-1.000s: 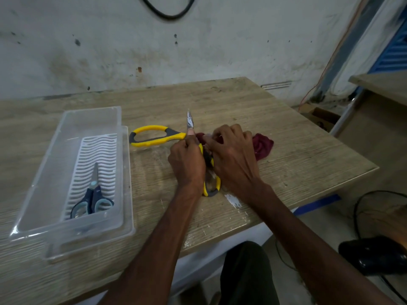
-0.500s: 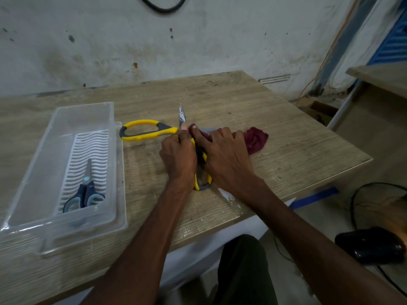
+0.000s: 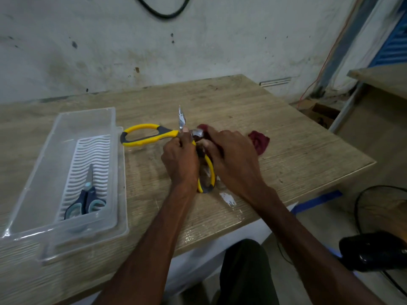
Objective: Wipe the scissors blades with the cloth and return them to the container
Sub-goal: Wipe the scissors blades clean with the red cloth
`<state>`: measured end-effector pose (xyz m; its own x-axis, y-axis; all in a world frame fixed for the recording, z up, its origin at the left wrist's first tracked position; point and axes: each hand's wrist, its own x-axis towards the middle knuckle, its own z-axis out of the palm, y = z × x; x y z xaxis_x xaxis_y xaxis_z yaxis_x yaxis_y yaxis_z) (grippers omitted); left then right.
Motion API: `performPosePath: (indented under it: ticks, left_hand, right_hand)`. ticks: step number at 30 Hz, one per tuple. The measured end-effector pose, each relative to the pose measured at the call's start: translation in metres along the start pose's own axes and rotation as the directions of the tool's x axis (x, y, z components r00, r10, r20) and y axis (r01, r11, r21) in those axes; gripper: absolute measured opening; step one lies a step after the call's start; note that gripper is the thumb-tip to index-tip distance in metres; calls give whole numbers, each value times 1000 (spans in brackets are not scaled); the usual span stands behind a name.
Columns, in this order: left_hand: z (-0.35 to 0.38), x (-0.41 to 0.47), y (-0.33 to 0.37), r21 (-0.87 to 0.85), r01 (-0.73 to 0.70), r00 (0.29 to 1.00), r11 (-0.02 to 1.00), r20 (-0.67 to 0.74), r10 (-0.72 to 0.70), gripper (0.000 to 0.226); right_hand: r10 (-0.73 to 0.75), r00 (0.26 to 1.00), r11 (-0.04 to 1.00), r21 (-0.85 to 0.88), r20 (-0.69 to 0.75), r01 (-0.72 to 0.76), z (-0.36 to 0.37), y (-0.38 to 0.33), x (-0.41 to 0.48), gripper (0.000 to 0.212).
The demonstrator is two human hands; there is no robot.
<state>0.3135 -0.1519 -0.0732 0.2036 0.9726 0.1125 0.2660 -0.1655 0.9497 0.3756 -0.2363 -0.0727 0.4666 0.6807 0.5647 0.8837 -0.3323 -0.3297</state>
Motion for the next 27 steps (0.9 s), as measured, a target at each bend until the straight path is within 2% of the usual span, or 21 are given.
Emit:
performPosePath:
  ticks: [2, 4, 7, 10, 12, 14, 18, 23, 27]
  left_hand:
    - [0, -2, -1, -3, 3, 1000, 1000, 7, -3, 51]
    - [-1, -2, -1, -30, 7, 1000, 1000, -13, -7, 52]
    - [-1, -2, 1, -58, 3, 999, 998, -31, -5, 51]
    - [-1, -2, 2, -30, -17, 999, 999, -33, 16, 50]
    - [0, -2, 2, -32, -20, 999, 999, -30, 19, 50]
    - [0, -1, 2, -42, -12, 1000, 999, -20, 11, 51]
    - [-1, -1, 0, -44, -2, 1000, 999, -23, 1, 51]
    - [-2, -3, 3, -55, -24, 999, 998, 21, 25, 47]
    - [-1, -2, 1, -78, -18, 1000, 997, -11, 18, 47]
  right_hand:
    - [-13, 1000, 1000, -18, -8, 13, 12, -10, 13, 34]
    - [59, 997, 993, 105, -53, -53, 22, -12, 19, 31]
    - [103, 992, 985, 144, -73, -92, 26, -8, 22, 27]
    - [252, 955, 942, 266, -159, -204, 19, -1, 26, 16]
    - [346, 922, 916, 275, -172, -292, 18, 3, 28, 17]
    - [313, 939, 936, 214, -145, -279, 19, 0, 29, 17]
    - [146, 988, 988, 53, -58, -143, 23, -11, 27, 15]
    - [290, 951, 925, 288, -109, -249, 26, -17, 34, 10]
    - [346, 935, 886, 353, -71, -301, 26, -17, 35, 13]
